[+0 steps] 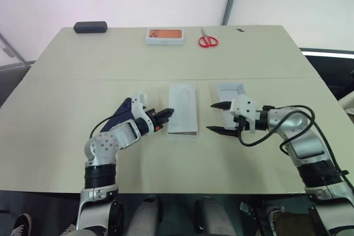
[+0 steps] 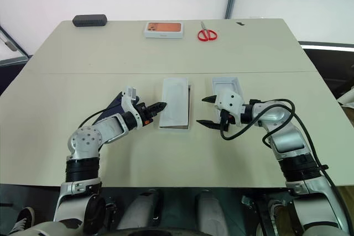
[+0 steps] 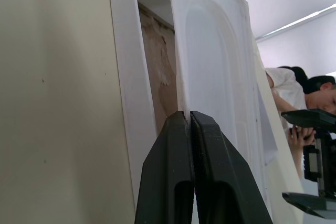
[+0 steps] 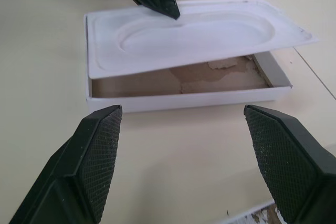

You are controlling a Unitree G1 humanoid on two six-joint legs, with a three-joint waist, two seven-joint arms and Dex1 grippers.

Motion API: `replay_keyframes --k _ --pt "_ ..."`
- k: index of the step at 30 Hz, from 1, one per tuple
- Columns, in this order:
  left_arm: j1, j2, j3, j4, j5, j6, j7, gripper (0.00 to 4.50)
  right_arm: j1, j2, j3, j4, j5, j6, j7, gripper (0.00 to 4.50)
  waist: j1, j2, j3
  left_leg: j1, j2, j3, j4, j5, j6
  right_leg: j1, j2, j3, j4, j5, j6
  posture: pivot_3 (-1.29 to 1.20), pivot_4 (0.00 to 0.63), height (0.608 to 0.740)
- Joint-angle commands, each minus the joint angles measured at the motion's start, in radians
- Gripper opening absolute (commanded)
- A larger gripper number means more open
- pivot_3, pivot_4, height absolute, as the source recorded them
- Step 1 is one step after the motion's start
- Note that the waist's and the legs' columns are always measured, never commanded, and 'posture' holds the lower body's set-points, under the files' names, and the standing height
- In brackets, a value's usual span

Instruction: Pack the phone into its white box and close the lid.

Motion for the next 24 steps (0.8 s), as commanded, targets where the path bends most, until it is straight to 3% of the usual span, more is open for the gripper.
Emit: replay_keyframes --k 1,3,7,10,18,21,24 --pt "-0.015 0.008 -0.015 -0.019 0.005 -0.006 -0.025 0.32 0.002 0.001 -0.017 -0.033 0.012 -0.012 -0.012 3.91 0.0 0.0 0.0 0.0 0.0 0.0 0.0 0.0 0.0 0.0 0.0 0.0 0.0 0.0 0.0 0.0 0.15 0.74" --pt "-0.011 0.011 -0.029 -0.021 0.008 0.006 -0.038 1.0 0.0 0.0 -0.019 -0.029 0.01 -0.015 -0.017 3.93 0.0 0.0 0.0 0.0 0.0 0.0 0.0 0.0 0.0 0.0 0.0 0.0 0.0 0.0 0.0 0.0 0.15 0.74" --pt "-0.014 0.018 -0.039 -0.04 0.012 0.019 -0.051 3.03 -0.013 0.013 -0.017 -0.027 0.019 -0.008 -0.026 3.93 0.0 0.0 0.0 0.0 0.0 0.0 0.0 0.0 0.0 0.001 0.0 0.0 0.0 0.0 0.0 0.0 0.15 0.74" --pt "-0.018 0.026 -0.038 -0.045 0.025 0.015 -0.048 4.29 -0.022 0.021 -0.013 -0.025 0.019 -0.009 -0.03 3.93 0.0 0.0 0.0 0.001 0.0 0.0 0.0 0.0 0.0 0.001 0.0 0.0 0.0 0.0 0.0 0.0 0.15 0.74" --pt "-0.021 0.078 -0.037 -0.12 -0.006 0.051 -0.072 4.29 -0.13 0.142 0.005 0.01 0.004 0.031 -0.126 3.93 -0.005 0.0 0.0 0.001 0.0 -0.002 0.0 0.0 0.0 0.0 0.0 0.0 0.0 0.0 0.0 0.0 0.15 0.74" --pt "-0.006 0.123 -0.037 -0.154 0.02 0.014 -0.108 4.37 -0.154 0.197 0.039 0.041 -0.04 0.009 -0.174 3.01 -0.003 0.0 0.0 0.0 0.0 -0.003 0.0 0.0 0.0 0.0 0.0 0.0 0.0 0.0 0.0 0.0 0.15 0.74" --pt "0.001 0.173 -0.006 -0.135 0.048 -0.049 -0.148 4.37 -0.181 0.228 0.102 0.102 -0.131 -0.029 -0.224 1.45 -0.002 0.0 0.0 0.0 0.0 -0.003 -0.001 0.0 0.0 -0.001 0.0 0.0 0.0 0.0 0.0 0.0 0.15 0.74"
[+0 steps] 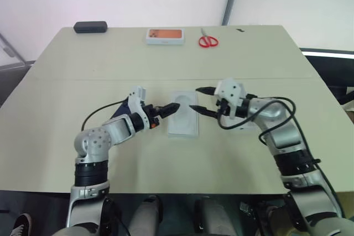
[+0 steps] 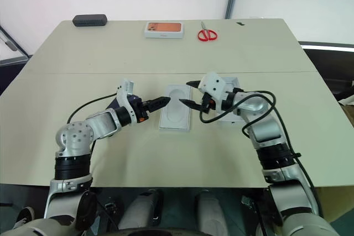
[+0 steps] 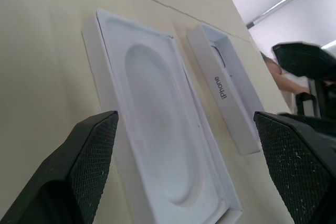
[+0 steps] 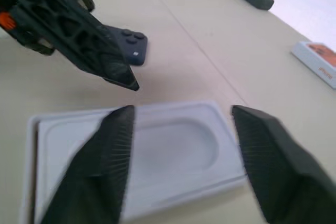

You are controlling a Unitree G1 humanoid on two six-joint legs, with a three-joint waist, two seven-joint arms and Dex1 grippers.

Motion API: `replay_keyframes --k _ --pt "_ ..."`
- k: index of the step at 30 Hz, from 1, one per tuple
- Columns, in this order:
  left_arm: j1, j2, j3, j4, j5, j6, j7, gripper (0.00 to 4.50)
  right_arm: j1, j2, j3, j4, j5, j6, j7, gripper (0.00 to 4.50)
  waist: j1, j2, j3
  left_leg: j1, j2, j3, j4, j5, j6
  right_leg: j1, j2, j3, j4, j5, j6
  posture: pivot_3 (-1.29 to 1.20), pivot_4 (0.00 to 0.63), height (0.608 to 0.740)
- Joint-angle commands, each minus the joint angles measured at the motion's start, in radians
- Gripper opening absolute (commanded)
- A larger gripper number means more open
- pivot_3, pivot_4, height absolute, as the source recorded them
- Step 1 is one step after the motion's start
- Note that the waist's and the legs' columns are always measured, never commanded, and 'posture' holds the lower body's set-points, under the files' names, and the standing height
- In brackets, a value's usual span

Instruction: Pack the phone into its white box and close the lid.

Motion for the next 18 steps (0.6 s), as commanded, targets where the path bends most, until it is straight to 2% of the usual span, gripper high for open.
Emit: replay_keyframes --k 1,3,6,10,15,18 --pt "0.004 0.05 0.046 -0.004 0.029 -0.089 -0.052 4.37 -0.044 0.026 0.071 0.068 -0.109 -0.057 -0.062 0.92 0.0 0.0 0.0 0.0 0.0 0.0 0.0 0.0 0.0 0.0 0.0 0.0 0.0 0.0 0.0 0.0 0.15 0.74" --pt "0.005 0.083 0.066 0.014 0.033 -0.106 -0.074 4.37 -0.075 0.071 0.086 0.115 -0.123 -0.062 -0.096 0.03 -0.001 0.0 0.0 0.0 0.0 0.0 0.0 0.0 -0.001 0.0 0.0 0.0 0.0 0.0 0.0 0.0 0.15 0.74" --pt "0.016 0.123 0.062 0.026 0.066 -0.143 -0.103 4.37 -0.112 0.096 0.119 0.182 -0.18 -0.095 -0.127 0.03 -0.005 0.0 0.0 0.0 0.0 0.0 -0.001 0.001 -0.001 -0.002 0.0 0.001 0.001 0.0 0.0 0.0 0.15 0.74" --pt "0.017 0.13 0.085 0.039 0.056 -0.142 -0.097 4.37 -0.126 0.084 0.181 0.241 -0.267 -0.138 -0.133 0.03 0.002 0.0 0.0 0.0 0.0 0.0 -0.001 0.001 -0.001 -0.001 0.0 0.0 0.0 0.0 0.0 0.0 0.15 0.74" --pt "0.036 0.122 0.08 0.013 0.058 -0.147 -0.094 4.37 -0.091 0.04 0.244 0.21 -0.301 -0.147 -0.037 0.03 -0.001 0.0 0.0 -0.001 0.0 0.0 -0.001 0.001 -0.001 -0.001 0.0 0.0 0.0 0.0 0.0 0.0 0.15 0.74" --pt "0.047 0.119 0.079 0.002 0.061 -0.148 -0.086 4.37 -0.065 0.029 0.252 0.152 -0.269 -0.133 0.03 0.03 -0.005 0.0 0.0 0.0 0.0 0.0 -0.001 0.001 -0.001 -0.001 0.0 0.0 0.0 0.0 0.0 0.0 0.15 0.74"
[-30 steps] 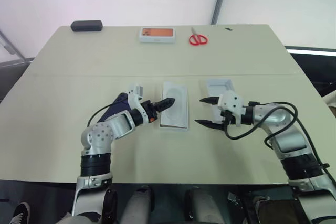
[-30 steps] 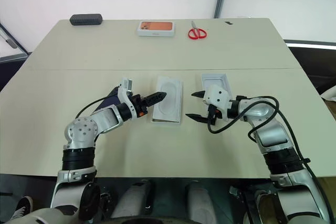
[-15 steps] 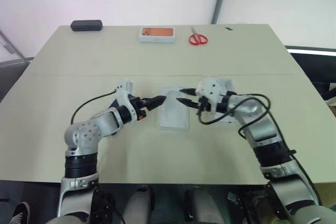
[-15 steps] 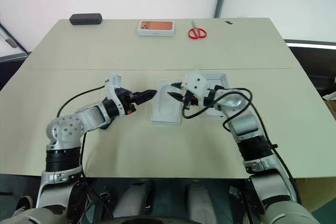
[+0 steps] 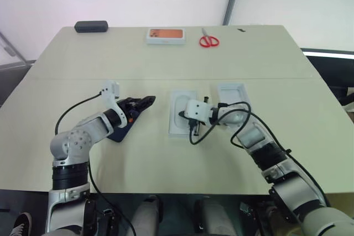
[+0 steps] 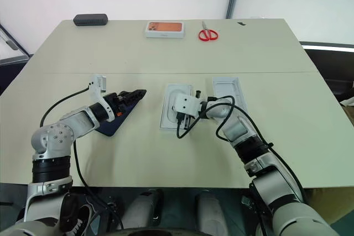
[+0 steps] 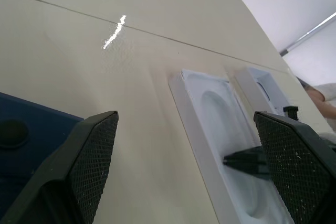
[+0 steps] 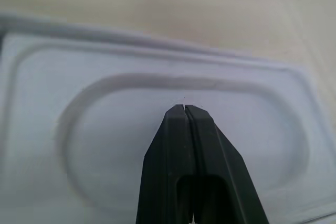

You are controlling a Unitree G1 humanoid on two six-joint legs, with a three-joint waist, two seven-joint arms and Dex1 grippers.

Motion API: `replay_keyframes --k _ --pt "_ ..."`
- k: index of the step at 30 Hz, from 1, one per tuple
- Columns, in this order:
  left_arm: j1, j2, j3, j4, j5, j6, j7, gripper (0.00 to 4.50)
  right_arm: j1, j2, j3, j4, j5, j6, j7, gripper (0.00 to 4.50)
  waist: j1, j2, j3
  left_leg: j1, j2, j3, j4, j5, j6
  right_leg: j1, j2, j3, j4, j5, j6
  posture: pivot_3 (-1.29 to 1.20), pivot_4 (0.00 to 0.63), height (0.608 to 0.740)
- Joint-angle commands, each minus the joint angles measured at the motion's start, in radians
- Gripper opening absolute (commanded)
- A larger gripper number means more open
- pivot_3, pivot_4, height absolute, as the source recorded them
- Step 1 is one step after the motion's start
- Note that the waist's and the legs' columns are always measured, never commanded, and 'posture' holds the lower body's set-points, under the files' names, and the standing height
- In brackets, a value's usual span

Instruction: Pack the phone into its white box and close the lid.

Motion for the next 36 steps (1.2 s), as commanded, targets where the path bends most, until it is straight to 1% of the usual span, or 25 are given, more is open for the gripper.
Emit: replay_keyframes --k 1,8,12,14,19,24,28,33,36 --pt "0.008 0.001 0.018 -0.049 -0.003 -0.019 0.004 4.37 0.026 -0.007 0.011 -0.085 0.037 0.017 0.077 0.03 -0.004 0.0 0.0 0.0 0.0 0.0 0.0 0.0 0.0 0.0 0.0 0.0 0.0 0.0 0.0 0.0 0.15 0.74" --pt "0.007 0.003 0.016 -0.04 0.002 -0.019 0.011 4.37 0.043 -0.011 -0.002 -0.155 0.085 0.099 0.158 0.03 0.0 0.0 0.0 0.0 0.0 0.0 0.0 0.0 0.0 0.0 0.0 0.0 0.0 0.0 0.0 0.0 0.15 0.74" --pt "0.002 0.001 0.005 -0.031 0.015 -0.022 0.012 4.37 0.066 -0.026 -0.003 -0.202 0.109 0.11 0.197 0.03 0.001 0.0 0.0 0.0 0.0 0.0 0.0 0.0 0.0 0.0 0.0 0.0 0.0 0.0 0.0 0.0 0.15 0.74" --pt "-0.003 -0.003 0.003 -0.025 0.02 -0.025 0.014 4.37 0.066 -0.027 -0.011 -0.206 0.109 0.103 0.193 0.03 0.001 0.0 0.0 0.0 0.0 0.0 0.0 0.0 0.0 0.0 0.0 0.0 0.0 0.0 0.0 0.0 0.15 0.74" --pt "-0.009 -0.011 0.002 -0.014 0.025 -0.031 0.013 4.37 0.019 -0.01 -0.024 -0.124 0.06 0.041 0.096 0.03 -0.001 0.0 0.0 0.0 0.0 0.0 0.0 0.0 0.0 -0.001 0.0 0.0 0.0 0.0 0.0 0.0 0.15 0.74" --pt "-0.009 -0.011 0.001 -0.015 0.033 -0.03 0.008 4.37 -0.017 0.009 -0.057 -0.11 0.096 0.049 0.074 0.03 0.0 0.0 0.0 0.0 0.0 0.0 0.0 0.0 0.0 -0.001 0.0 0.0 0.0 0.0 0.0 0.0 0.15 0.74" --pt "-0.008 -0.012 0.007 -0.018 0.028 -0.021 0.011 4.37 -0.069 0.024 -0.071 -0.012 0.033 -0.019 -0.042 0.03 0.0 0.0 0.0 0.0 0.0 0.0 0.0 0.0 0.0 -0.001 0.0 0.0 0.0 0.0 0.0 0.0 0.15 0.74" --pt "-0.008 0.028 0.009 -0.006 0.041 -0.013 -0.004 4.37 -0.084 0.044 -0.018 0.085 -0.046 -0.074 -0.105 0.03 0.0 0.0 0.0 0.0 0.0 0.0 0.0 0.0 0.0 -0.001 0.0 0.0 0.0 0.0 0.0 0.0 0.15 0.74" --pt "-0.022 0.085 0.016 0.037 0.054 -0.019 -0.037 4.37 -0.077 0.06 0.037 0.121 -0.12 -0.091 -0.136 0.03 -0.005 0.0 0.0 0.0 0.0 0.0 -0.001 0.0 0.0 -0.002 0.0 0.0 0.001 0.0 0.0 0.0 0.15 0.74"
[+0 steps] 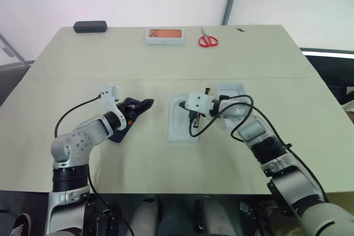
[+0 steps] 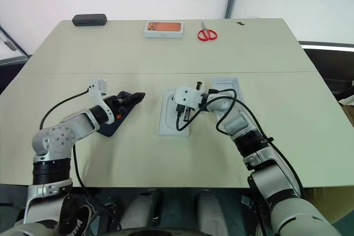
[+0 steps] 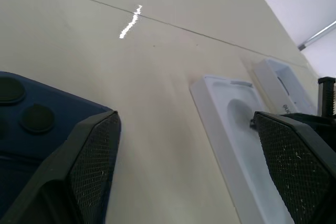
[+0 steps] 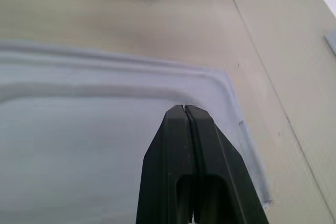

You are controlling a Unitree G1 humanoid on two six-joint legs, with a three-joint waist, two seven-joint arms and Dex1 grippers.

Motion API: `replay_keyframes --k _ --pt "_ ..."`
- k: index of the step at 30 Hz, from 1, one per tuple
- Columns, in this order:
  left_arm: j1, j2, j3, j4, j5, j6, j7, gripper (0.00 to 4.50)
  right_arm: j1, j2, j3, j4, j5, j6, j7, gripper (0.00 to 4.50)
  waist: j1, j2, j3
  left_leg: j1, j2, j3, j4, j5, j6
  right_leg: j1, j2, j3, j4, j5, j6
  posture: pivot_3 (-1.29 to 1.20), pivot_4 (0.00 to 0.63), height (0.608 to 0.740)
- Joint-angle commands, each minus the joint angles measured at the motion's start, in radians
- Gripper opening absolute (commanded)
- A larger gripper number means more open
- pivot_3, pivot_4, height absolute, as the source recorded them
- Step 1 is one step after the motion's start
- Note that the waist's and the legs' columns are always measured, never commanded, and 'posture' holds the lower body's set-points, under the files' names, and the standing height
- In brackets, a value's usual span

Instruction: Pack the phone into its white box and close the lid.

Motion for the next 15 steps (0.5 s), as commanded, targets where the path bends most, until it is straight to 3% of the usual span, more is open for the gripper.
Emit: replay_keyframes --k 1,5,10,15 --pt "-0.036 0.075 0.026 0.043 0.021 -0.008 -0.053 4.37 -0.007 0.023 0.041 0.012 -0.066 -0.022 -0.039 0.03 -0.001 0.0 0.0 0.0 0.0 0.0 0.0 0.0 0.0 0.0 0.0 0.0 0.0 0.0 0.0 0.0 0.15 0.74" --pt "-0.054 0.169 0.035 0.126 0.035 -0.007 -0.126 4.37 -0.018 0.052 -0.002 -0.02 -0.026 0.025 -0.044 0.03 -0.003 0.0 0.0 0.0 0.0 0.0 0.0 0.0 0.0 0.0 0.0 0.0 0.001 0.0 0.0 0.0 0.15 0.74" --pt "-0.089 0.329 0.008 0.259 0.09 -0.041 -0.291 4.37 -0.033 0.122 -0.075 -0.201 0.106 0.192 0.0 0.03 -0.006 0.0 0.001 -0.001 0.0 -0.001 -0.001 0.0 0.0 -0.002 0.001 0.0 0.001 0.0 0.0 0.0 0.15 0.74" --pt "-0.139 0.413 -0.028 0.385 0.129 -0.043 -0.438 4.37 -0.027 0.181 -0.052 -0.326 0.146 0.355 0.027 0.03 -0.014 0.0 0.001 -0.001 0.0 -0.002 -0.002 0.0 0.0 -0.002 0.0 -0.001 0.001 0.0 0.0 0.0 0.15 0.74"
